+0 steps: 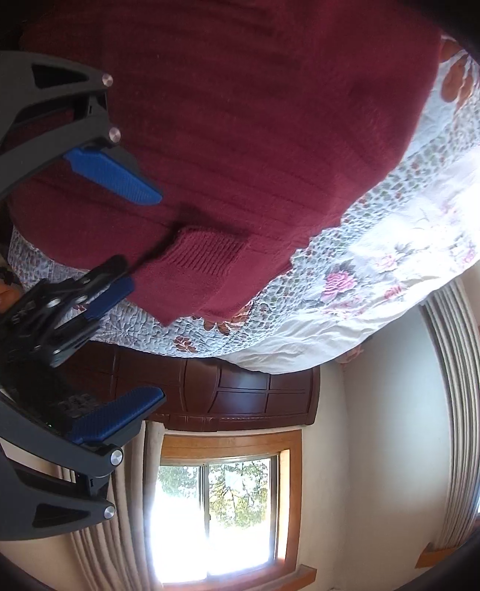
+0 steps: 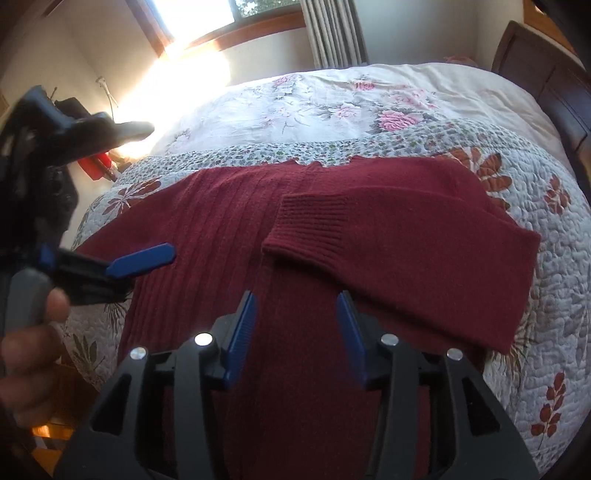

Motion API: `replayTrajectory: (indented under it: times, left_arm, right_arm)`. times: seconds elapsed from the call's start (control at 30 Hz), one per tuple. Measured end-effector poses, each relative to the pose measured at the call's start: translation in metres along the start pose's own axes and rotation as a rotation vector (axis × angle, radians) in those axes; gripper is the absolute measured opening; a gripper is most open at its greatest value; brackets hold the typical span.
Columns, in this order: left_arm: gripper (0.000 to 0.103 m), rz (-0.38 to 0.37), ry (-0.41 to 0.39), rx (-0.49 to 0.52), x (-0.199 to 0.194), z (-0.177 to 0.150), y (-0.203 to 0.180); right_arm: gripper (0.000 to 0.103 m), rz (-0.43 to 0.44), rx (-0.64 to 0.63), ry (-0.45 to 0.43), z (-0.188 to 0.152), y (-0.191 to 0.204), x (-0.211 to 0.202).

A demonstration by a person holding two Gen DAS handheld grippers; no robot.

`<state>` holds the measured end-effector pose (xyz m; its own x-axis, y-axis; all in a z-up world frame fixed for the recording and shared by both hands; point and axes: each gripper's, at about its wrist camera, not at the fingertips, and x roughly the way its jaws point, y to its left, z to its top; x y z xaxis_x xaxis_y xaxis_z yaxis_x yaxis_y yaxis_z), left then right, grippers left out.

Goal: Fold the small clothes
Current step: 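Fold the gripped sleeve across the sweater body with the right gripper, then grasp the other sleeve cuff with the left gripper and fold it across the body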

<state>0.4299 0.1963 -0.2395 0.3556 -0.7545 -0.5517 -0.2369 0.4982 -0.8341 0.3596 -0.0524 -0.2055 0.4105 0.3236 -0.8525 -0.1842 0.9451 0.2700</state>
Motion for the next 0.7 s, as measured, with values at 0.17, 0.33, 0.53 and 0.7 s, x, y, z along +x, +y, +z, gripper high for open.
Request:
replayTrajectory:
  times: [0.17,0.33,0.53,0.7]
  left_arm:
    - [0.099,0.093,0.118,0.037,0.061,0.018,0.009]
    - [0.099,0.112,0.210,0.048,0.091,0.028,0.010]
    - [0.075,0.115,0.282,0.123,0.099,0.032,-0.003]
    - [0.011,0.179,0.322,0.136,0.101,0.031,0.003]
  right_arm:
    - [0.047,-0.026,0.160,-0.003,-0.054,-0.037,-0.046]
    - [0.053,-0.084,0.290,-0.035,-0.098,-0.060,-0.080]
    - [0.055,-0.072,0.382,-0.046,-0.116,-0.060,-0.091]
    - [0.055,-0.061,0.315,-0.054,-0.108,-0.033,-0.093]
